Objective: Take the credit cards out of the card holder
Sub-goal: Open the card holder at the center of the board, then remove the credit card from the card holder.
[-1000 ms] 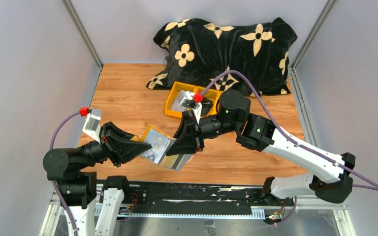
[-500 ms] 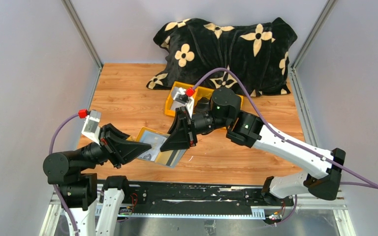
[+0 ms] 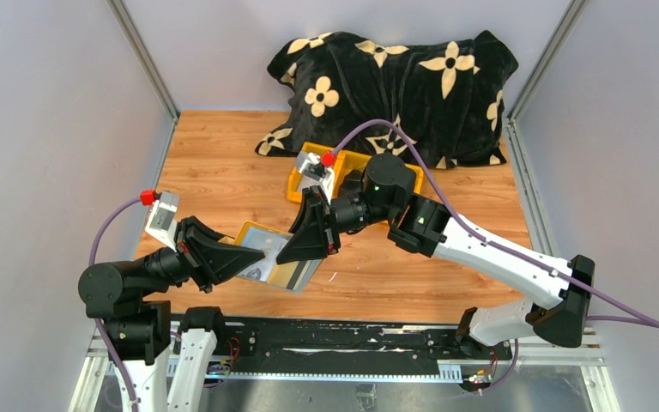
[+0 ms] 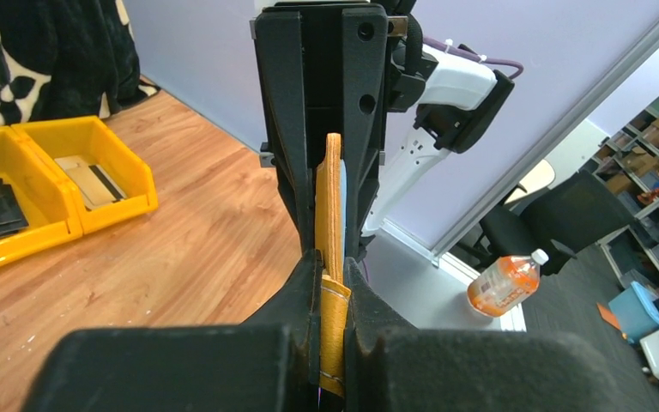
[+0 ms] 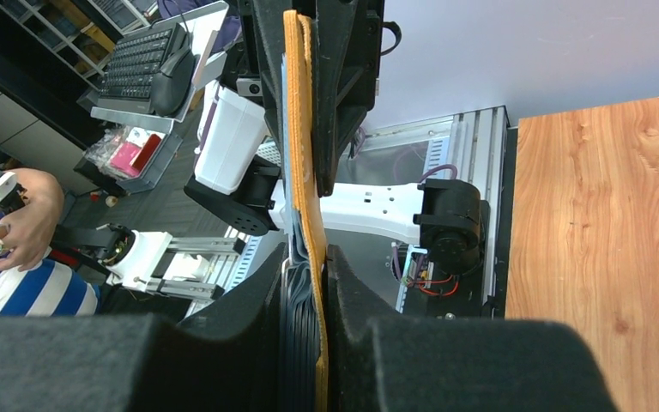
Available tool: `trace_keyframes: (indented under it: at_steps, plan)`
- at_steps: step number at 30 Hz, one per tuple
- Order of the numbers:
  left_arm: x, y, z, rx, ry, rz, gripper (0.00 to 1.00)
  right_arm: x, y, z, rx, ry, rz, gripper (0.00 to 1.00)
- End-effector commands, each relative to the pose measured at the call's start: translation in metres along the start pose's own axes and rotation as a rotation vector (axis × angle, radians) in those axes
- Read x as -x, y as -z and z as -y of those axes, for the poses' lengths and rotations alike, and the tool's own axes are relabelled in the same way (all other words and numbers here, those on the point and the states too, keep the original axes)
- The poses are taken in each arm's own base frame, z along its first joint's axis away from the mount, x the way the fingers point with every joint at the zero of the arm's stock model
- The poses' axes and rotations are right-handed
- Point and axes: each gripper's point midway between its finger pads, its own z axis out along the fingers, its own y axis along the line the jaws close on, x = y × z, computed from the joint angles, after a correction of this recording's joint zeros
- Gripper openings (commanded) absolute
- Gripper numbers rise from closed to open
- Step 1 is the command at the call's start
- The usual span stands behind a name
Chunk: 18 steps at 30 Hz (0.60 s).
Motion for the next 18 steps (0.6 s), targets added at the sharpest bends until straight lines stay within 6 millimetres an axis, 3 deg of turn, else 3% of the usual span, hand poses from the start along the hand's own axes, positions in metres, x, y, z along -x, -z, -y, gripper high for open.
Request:
trace_keyframes:
  at_steps: [1,5,9,12,15,18]
  plan:
    - [0.001,0.001,0.006,-0.015,-0.024,-0.001,0.0,0.015,0.004,-0.013,0.061,0.044,0.042,0.08]
    - [0.005,0.0,0.0,0.016,-0.038,0.013,0.0,0.016,0.009,-0.001,0.027,0.011,0.049,0.45]
    - [0.008,-0.001,-0.015,0.08,-0.035,0.023,0.0,0.032,0.031,0.018,-0.082,-0.024,0.115,0.75]
    - [0.01,-0.001,-0.03,0.156,-0.04,0.037,0.0,0.048,0.055,0.035,-0.262,-0.018,0.189,0.8]
    - [0.016,0.002,-0.044,0.24,-0.058,0.077,0.0,0.059,0.079,0.04,-0.417,0.019,0.261,0.81]
    - [0.021,0.005,-0.05,0.286,-0.072,0.113,0.0,0.06,0.09,0.033,-0.446,0.01,0.306,0.8]
